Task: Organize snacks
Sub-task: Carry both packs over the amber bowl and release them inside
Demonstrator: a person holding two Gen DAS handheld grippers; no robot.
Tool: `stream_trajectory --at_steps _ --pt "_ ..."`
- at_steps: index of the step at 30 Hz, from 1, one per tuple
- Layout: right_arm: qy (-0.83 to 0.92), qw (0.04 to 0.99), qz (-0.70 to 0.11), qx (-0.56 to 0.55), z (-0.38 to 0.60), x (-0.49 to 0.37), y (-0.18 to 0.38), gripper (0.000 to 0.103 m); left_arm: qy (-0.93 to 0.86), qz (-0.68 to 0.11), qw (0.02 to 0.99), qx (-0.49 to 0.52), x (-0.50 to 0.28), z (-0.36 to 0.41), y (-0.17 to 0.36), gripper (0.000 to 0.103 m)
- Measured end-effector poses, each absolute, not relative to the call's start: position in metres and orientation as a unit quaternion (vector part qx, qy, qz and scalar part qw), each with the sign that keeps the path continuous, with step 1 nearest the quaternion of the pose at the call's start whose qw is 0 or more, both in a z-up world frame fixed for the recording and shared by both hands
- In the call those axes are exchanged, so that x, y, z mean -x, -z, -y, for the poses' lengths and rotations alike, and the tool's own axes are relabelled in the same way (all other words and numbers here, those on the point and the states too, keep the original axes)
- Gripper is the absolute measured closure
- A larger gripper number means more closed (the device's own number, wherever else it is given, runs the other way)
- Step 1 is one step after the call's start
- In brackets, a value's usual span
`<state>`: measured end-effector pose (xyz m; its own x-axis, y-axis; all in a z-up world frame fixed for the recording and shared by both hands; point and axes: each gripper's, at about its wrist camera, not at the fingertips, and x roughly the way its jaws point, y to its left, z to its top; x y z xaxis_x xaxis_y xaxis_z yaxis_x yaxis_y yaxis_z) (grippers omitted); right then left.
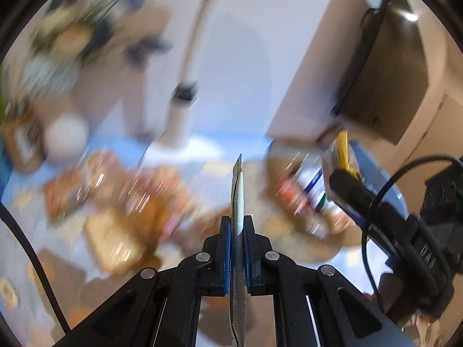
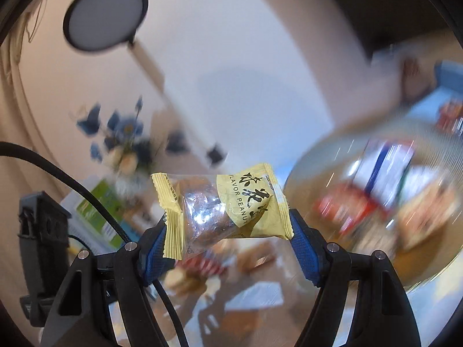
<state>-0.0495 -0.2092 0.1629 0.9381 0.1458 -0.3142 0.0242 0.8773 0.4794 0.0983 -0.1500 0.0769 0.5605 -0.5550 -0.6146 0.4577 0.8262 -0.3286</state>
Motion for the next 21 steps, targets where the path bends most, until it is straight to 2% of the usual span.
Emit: stream_trajectory --at_steps 6,9,10,11,12,13,14,21 --pt "0.063 0.96 -0.174 -0.209 0.27 0.041 -0.186 0.027 0.35 -0.33 0.874 0.068 -0.131 0.227 -0.124 0.096" --pt "0.105 0.95 -0.22 -0.197 0.3 0.027 -0.172 0.018 0.362 -0.349 0.863 0.044 -0.146 0.268 -0.119 0.095" --pt "0.122 0.942 -0.239 -0.203 0.311 0.026 -0.164 0.018 0.353 -0.366 0.86 0.033 -0.152 0.279 -0.114 0.088" --pt "0.127 0.936 -0.251 -0.213 0.32 0.026 -0.159 0.018 0.349 -0.383 0.855 0.026 -0.156 0.285 -0.112 0.075" --pt "0.125 0.931 -0.257 -0.226 0.327 0.028 -0.154 0.017 0.342 -0.403 0.849 0.023 -0.16 0.289 -0.107 0.066" --pt "0.116 0.927 -0.258 -0.248 0.334 0.031 -0.149 0.017 0.335 -0.417 0.844 0.03 -0.165 0.287 -0.102 0.046" --pt "0.114 0.923 -0.254 -0.264 0.338 0.035 -0.146 0.017 0.334 -0.419 0.843 0.04 -0.164 0.283 -0.101 0.035" --pt "0.083 0.937 -0.247 -0.234 0.294 0.03 -0.173 0.017 0.289 -0.391 0.873 0.042 -0.156 0.216 -0.124 0.03"
